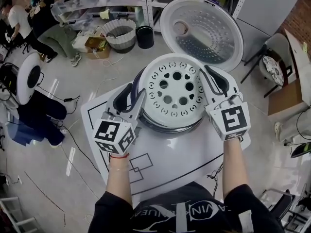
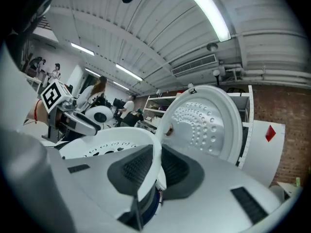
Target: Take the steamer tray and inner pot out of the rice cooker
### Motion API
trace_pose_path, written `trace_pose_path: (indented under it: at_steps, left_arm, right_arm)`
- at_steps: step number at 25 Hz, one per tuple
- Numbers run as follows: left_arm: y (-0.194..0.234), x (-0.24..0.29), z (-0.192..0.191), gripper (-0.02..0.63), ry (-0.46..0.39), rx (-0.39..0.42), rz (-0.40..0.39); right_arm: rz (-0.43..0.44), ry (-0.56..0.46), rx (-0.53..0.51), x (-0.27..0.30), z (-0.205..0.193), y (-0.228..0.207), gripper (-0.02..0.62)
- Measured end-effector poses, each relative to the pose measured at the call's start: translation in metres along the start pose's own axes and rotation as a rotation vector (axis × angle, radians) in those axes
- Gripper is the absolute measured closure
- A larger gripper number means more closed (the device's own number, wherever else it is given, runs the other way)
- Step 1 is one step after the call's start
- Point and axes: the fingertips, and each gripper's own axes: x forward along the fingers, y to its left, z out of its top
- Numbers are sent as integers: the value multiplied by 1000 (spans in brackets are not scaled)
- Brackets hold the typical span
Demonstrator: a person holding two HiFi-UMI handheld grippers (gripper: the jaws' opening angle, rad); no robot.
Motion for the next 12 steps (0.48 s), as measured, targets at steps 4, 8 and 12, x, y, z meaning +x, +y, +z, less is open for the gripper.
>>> trace_pose_path:
  at_steps: [4,8,12]
  left_arm:
    - [-14,7,2,445,27,-20,-55]
    - [-17,7,-3,503,79,-9,-29]
    - [-15,0,1,522,39,-46,-3]
  right_arm:
    - [2,-43,8,-8,4,-2,541]
    - [23,-61,41,-9,7,2,541]
    - [68,-82,148,-13,6,4,541]
